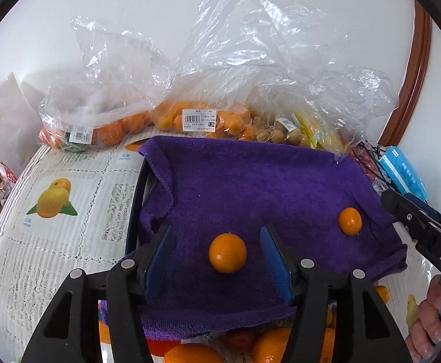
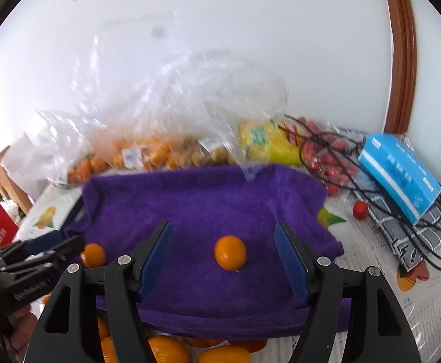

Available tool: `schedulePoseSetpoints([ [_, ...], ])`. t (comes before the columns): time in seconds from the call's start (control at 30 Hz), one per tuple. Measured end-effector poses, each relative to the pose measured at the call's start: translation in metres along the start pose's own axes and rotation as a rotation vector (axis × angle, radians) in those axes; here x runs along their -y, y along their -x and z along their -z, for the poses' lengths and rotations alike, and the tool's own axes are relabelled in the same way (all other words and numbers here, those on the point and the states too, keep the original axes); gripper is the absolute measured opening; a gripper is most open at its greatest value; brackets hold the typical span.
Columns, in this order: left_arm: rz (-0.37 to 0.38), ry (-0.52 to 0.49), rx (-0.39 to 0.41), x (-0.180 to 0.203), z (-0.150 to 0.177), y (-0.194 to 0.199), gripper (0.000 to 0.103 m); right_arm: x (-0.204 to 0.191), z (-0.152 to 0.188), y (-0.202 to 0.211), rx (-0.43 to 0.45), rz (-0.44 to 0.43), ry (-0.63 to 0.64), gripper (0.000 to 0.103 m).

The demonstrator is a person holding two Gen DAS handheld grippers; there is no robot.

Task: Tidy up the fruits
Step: 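Open the right gripper to drop its orange on the towel while the left gripper releases its orange, then grasp another orange with the right gripper while the left gripper grasps a large orange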

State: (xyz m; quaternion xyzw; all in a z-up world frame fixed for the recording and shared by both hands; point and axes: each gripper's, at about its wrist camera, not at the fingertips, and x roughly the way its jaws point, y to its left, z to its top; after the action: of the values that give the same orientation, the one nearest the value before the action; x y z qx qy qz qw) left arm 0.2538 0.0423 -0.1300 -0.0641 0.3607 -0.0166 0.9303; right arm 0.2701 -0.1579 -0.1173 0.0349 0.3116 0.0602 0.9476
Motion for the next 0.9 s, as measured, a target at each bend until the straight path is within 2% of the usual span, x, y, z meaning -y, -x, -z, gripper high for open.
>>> schedulePoseSetpoints([
  [0.2, -0.017, -0.012, 0.040, 0.004, 0.003, 0.015, 0.057, -0.001, 0.006, 0.016, -0.003, 0.018, 0.000, 0.069],
  [0.3, -0.014, -0.016, 0.049, 0.003, 0.008, 0.023, 0.057, 0.000, 0.011, 0.021, -0.015, 0.056, 0.003, 0.069],
  [0.43, 0.020, -0.013, 0.029, -0.002, 0.022, 0.032, 0.057, 0.004, 0.020, 0.030, -0.040, 0.048, 0.002, 0.069],
  [0.53, 0.013, -0.001, 0.019, -0.008, 0.032, 0.039, 0.057, 0.006, 0.029, 0.036, -0.078, 0.045, 0.016, 0.069],
  [0.9, 0.012, 0.075, -0.039, -0.030, 0.060, 0.037, 0.057, 0.014, 0.065, 0.053, -0.126, 0.019, 0.003, 0.067],
])
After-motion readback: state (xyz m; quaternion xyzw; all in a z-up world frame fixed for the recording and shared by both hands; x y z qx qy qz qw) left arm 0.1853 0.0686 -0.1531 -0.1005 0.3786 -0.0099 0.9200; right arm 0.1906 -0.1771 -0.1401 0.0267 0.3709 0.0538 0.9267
